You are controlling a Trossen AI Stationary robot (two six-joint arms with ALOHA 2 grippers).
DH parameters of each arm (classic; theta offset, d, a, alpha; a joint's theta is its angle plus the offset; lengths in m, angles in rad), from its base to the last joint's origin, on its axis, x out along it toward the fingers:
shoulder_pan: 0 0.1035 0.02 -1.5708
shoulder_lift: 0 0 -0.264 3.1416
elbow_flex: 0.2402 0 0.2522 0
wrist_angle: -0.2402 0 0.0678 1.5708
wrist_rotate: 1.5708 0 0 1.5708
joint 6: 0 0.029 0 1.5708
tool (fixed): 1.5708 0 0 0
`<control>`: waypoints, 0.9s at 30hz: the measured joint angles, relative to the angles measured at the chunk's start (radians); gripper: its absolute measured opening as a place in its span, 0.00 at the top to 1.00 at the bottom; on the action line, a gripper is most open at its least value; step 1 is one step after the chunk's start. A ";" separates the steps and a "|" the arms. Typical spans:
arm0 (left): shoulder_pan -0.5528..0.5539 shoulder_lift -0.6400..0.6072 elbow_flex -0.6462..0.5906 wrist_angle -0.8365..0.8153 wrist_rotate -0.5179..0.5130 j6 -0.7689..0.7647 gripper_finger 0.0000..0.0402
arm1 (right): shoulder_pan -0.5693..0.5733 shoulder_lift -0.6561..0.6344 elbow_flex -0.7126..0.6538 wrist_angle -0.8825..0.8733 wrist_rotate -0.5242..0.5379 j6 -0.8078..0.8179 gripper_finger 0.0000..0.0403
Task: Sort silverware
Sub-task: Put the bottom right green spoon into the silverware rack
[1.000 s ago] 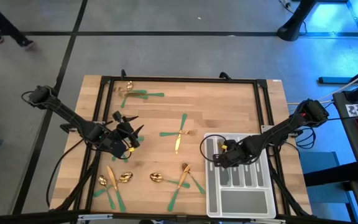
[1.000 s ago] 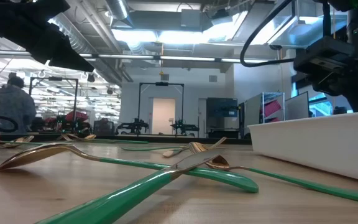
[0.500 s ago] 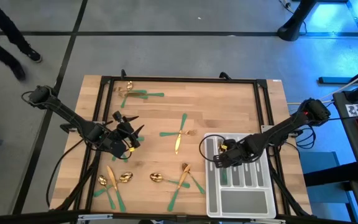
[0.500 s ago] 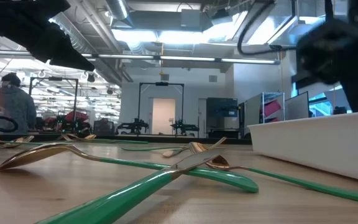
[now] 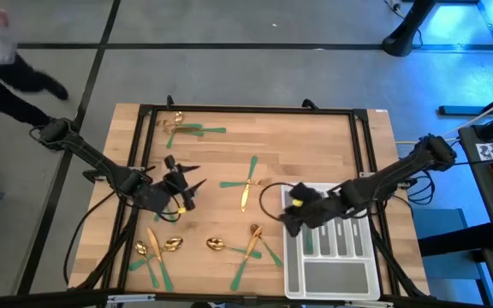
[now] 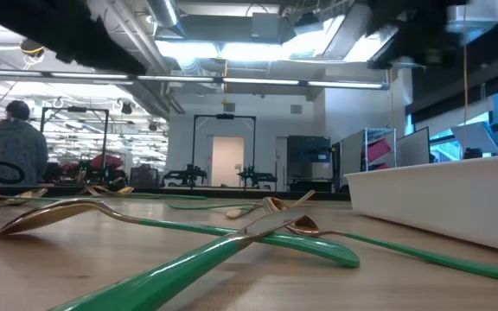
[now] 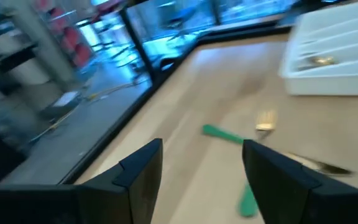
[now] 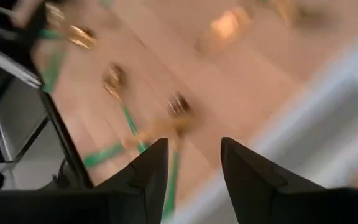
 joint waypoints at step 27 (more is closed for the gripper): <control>-0.002 0.003 0.000 0.080 0.174 0.025 0.47 | -0.065 0.681 0.573 -0.316 -0.400 0.019 0.63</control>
